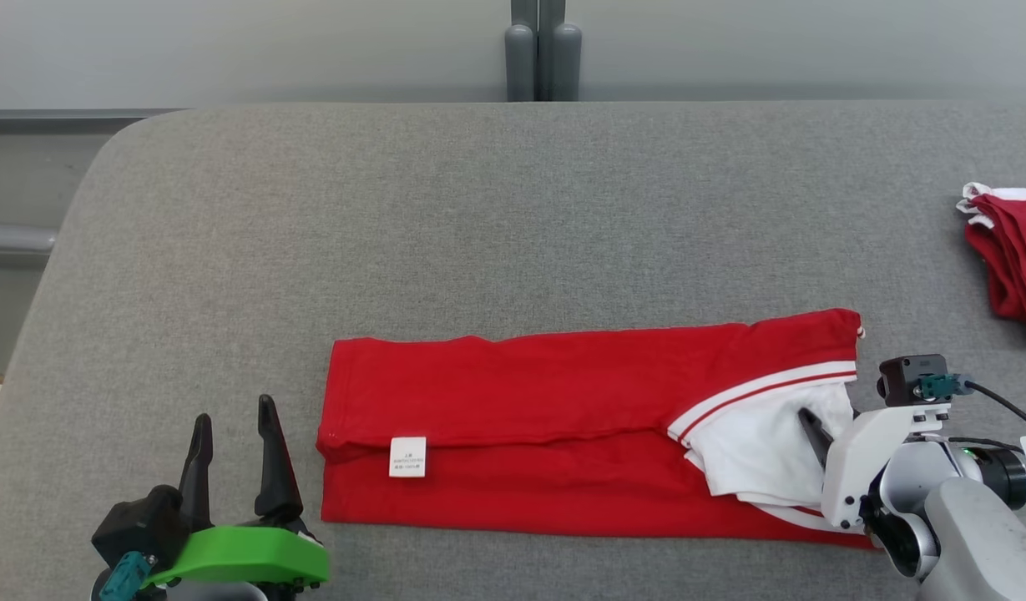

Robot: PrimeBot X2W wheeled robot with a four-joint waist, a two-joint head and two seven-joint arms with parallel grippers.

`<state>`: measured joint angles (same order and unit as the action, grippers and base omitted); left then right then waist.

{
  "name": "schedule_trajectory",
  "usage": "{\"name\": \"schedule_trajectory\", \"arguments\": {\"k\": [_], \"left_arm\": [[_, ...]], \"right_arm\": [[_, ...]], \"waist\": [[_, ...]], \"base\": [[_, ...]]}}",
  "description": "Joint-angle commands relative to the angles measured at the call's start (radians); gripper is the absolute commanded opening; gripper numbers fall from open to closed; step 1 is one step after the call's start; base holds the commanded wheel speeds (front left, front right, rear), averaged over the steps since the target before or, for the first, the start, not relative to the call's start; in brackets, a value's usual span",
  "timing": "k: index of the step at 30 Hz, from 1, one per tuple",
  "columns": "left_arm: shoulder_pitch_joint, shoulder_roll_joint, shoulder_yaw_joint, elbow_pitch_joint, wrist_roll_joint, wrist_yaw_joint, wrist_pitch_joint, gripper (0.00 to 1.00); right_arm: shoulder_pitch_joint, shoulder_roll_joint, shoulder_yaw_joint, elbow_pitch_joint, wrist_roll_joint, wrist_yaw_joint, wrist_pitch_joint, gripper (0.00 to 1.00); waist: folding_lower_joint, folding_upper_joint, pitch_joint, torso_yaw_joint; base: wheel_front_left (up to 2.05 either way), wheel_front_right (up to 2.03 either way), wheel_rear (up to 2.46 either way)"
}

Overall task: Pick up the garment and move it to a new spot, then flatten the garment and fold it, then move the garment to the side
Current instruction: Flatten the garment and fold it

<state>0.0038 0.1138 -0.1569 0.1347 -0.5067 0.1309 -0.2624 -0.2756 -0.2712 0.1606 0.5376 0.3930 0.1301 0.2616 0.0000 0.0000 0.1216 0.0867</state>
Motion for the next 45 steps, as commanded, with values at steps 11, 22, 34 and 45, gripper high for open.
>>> {"name": "schedule_trajectory", "arguments": {"k": [11, 22, 34, 45], "left_arm": [[0.017, -0.01, 0.012, 0.013, 0.019, -0.012, -0.003, 1.0], [0.033, -0.012, 0.003, 0.022, 0.028, -0.019, -0.003, 1.0], [0.024, -0.005, -0.012, 0.031, 0.03, -0.021, -0.001, 1.0], [0.02, -0.002, -0.019, 0.032, 0.022, -0.019, 0.001, 1.0]], "right_arm": [[-0.065, -0.012, 0.039, 0.058, -0.025, -0.001, -0.049, 0.0], [-0.042, -0.111, -0.057, -0.014, -0.019, 0.0, -0.076, 0.0], [0.037, -0.061, -0.002, -0.273, 0.018, 0.0, -0.042, 0.0], [0.087, 0.025, 0.154, -0.46, 0.054, 0.0, 0.012, 0.0]], "waist": [[0.0, 0.0, -0.021, -0.06], [0.0, 0.0, -0.045, -0.154], [0.0, 0.0, -0.052, -0.184], [0.0, 0.0, -0.063, -0.131]], "base": [[0.0, 0.0, 0.0], [0.0, 0.0, 0.0], [0.0, 0.0, 0.0], [0.0, 0.0, 0.0]]}}
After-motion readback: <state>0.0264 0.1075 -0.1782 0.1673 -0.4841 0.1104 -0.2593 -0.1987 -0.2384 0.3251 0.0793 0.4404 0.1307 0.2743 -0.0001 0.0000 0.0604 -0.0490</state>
